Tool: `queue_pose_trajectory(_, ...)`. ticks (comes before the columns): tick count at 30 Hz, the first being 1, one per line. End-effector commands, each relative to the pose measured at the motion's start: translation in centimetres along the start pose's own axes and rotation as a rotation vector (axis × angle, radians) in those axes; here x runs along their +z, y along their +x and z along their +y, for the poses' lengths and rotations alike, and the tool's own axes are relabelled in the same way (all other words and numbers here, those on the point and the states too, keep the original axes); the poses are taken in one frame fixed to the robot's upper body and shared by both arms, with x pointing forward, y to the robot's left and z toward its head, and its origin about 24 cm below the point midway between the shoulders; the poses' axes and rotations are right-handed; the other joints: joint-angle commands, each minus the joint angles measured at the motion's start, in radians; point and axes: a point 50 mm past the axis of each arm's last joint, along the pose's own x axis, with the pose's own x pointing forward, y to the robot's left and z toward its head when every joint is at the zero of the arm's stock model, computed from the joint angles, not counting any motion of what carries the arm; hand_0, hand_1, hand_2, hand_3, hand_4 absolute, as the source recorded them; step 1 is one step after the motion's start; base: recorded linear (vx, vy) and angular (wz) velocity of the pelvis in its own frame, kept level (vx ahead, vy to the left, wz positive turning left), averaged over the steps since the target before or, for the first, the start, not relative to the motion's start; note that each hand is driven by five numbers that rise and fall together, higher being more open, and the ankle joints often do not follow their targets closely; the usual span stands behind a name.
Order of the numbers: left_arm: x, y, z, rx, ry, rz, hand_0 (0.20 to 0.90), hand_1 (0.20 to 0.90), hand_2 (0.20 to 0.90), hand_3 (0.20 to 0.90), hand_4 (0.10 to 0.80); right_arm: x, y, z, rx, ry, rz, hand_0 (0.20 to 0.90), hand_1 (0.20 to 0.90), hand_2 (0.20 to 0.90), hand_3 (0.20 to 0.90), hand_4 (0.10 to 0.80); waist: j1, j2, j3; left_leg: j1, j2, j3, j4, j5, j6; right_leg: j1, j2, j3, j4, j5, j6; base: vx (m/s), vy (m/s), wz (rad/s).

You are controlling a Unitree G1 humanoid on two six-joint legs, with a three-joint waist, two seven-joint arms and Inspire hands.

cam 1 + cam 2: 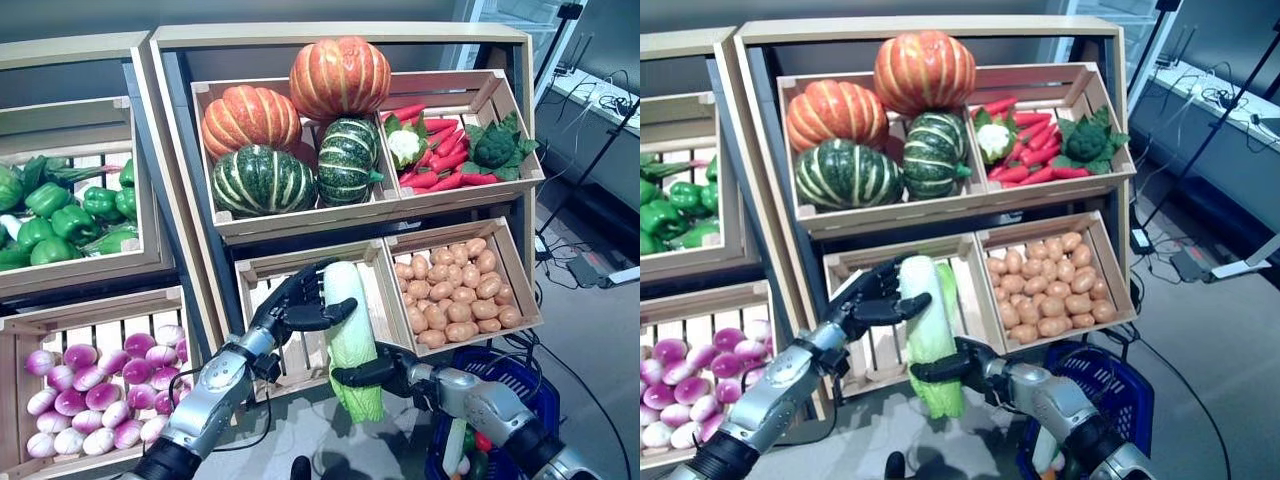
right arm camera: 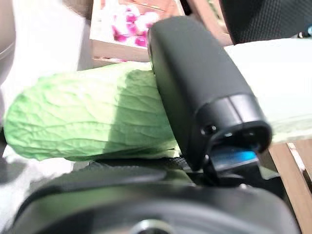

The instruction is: Put vegetables into the basket

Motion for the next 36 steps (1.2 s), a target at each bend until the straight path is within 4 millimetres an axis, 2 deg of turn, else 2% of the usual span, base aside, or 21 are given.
queue_pose_trajectory(1,5.9,1.2,0.9,-0.014,0.001,-0.3,0.9,0.9,0.9,0.9,0.8,6.2,-2.6,-0.3,0.047,0.016,-0.38,0.3,0.3,0.3,0.3,0.4,0.002,-0.015,-0.035,0.107,0.048,0.013,0.008,-0.158,-0.051,-0.065,-0.058,0.023,-0.022,0.122,0.007,0.0,0.0,0.0)
queue_pose_trajectory(10,5.0,0.2,2.5,0.047,-0.015,-0.253,0.9,0.9,0.9,0.9,0.8,7.8,-6.3,-3.6,-0.138,0.058,-0.61,0.3,0.3,0.3,0.3,0.4,-0.014,-0.01,-0.024,0.104,0.057,0.023,0.008,-0.16,-0.053,-0.074,-0.049,0.029,-0.021,0.121,0.009,-0.006,-0.01,-0.01)
queue_pose_trajectory(15,4.4,-0.4,3.4,0.096,-0.036,-0.224,0.9,0.9,0.9,0.9,0.8,8.3,-8.4,-5.7,-0.313,0.157,-0.763,0.3,0.3,0.3,0.3,0.4,-0.028,-0.008,-0.018,0.105,0.062,0.032,0.008,-0.164,-0.052,-0.074,-0.041,0.033,-0.022,0.116,0.008,0.002,-0.014,-0.03)
queue_pose_trajectory(20,4.2,-1.0,3.9,0.131,-0.052,-0.227,0.9,0.9,0.9,0.9,0.8,7.4,-10.0,-7.9,-0.506,0.263,-0.839,0.3,0.3,0.3,0.3,0.4,-0.041,-0.005,-0.007,0.099,0.067,0.046,0.008,-0.161,-0.05,-0.089,-0.033,0.04,-0.003,0.105,0.005,-0.002,-0.032,-0.11)
queue_pose_trajectory(25,4.6,-1.2,4.1,0.148,-0.057,-0.241,0.9,0.9,0.9,0.9,0.8,5.3,-11.6,-10.8,-0.736,0.412,-0.889,0.3,0.3,0.3,0.3,0.4,-0.051,0.001,0.027,0.089,0.073,0.059,0.011,-0.151,-0.046,-0.125,-0.021,0.051,0.054,0.077,-0.005,-0.032,-0.044,-0.07)
queue_pose_trajectory(27,5.3,-0.7,3.8,0.134,-0.034,-0.27,0.9,0.9,0.9,0.9,0.8,5.3,-12.4,-12.0,-0.786,0.479,-0.927,0.3,0.3,0.3,0.3,0.4,-0.05,0.004,0.059,0.047,0.075,0.053,0.05,-0.155,-0.045,-0.171,-0.015,0.057,0.098,0.065,-0.016,-0.229,-0.032,-0.19)
queue_pose_trajectory(31,8.0,1.0,3.6,0.101,0.009,-0.365,0.9,0.9,0.9,0.9,0.8,6.1,-13.6,-14.8,-0.816,0.649,-1.03,0.3,0.3,0.3,0.3,0.4,-0.041,0.012,0.173,-0.103,0.085,0.021,0.204,-0.172,-0.054,-0.295,-0.002,0.068,0.24,0.027,-0.045,-0.315,-0.055,-0.08)
queue_pose_trajectory(36,10.0,2.2,2.8,0.081,0.036,-0.444,0.9,0.9,0.9,0.9,0.8,5.3,-14.5,-17.0,-0.928,0.8,-1.039,0.3,0.3,0.3,0.3,0.4,-0.03,0.021,0.266,-0.299,0.092,-0.015,0.41,-0.2,-0.075,-0.425,-0.002,0.064,0.389,-0.005,-0.08,-0.244,-0.069,0.07)
